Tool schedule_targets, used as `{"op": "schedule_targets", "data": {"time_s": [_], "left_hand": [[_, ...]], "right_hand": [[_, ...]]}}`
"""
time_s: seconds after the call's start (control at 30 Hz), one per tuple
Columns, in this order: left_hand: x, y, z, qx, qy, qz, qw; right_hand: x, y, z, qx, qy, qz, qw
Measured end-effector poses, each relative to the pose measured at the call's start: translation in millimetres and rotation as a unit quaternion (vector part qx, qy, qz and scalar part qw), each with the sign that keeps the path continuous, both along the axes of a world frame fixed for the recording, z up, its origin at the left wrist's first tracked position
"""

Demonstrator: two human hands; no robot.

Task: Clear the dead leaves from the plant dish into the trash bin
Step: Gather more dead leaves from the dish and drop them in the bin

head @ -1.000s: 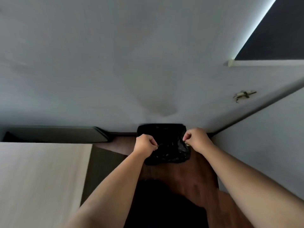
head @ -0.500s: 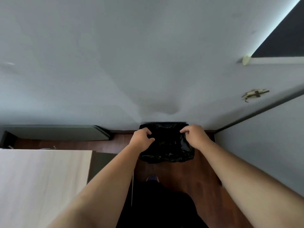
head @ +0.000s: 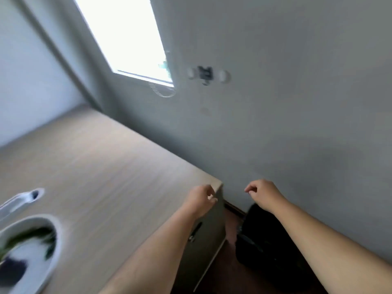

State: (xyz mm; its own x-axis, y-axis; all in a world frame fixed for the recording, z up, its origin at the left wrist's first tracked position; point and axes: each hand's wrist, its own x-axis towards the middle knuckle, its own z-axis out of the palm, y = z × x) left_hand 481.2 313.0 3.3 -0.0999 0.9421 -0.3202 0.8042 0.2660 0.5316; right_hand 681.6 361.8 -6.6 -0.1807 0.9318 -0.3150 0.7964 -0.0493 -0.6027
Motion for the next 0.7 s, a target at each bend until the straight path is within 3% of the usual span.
{"op": "schedule_targets", "data": {"time_s": [0.13, 0.33, 0.7], "left_hand": [[-95.7, -68.4, 27.9, 0.026, 0.019, 0.134, 0.990], [-219.4, -194.9, 38.6, 0.027, 0.034, 0.320, 0.946], [-397.5, -383.7, 16.7, 0.030, 0.068, 0.485, 0.871]], "right_hand": [[-106.7, -20.4, 26.3, 0.037, 0.002, 0.141, 0.989], [-261.5, -88.5, 44.6, 0.056, 0.019, 0.307, 0.950], [-488.9, -237.6, 27.0, 0.067, 0.009, 0.513, 0.856]]}}
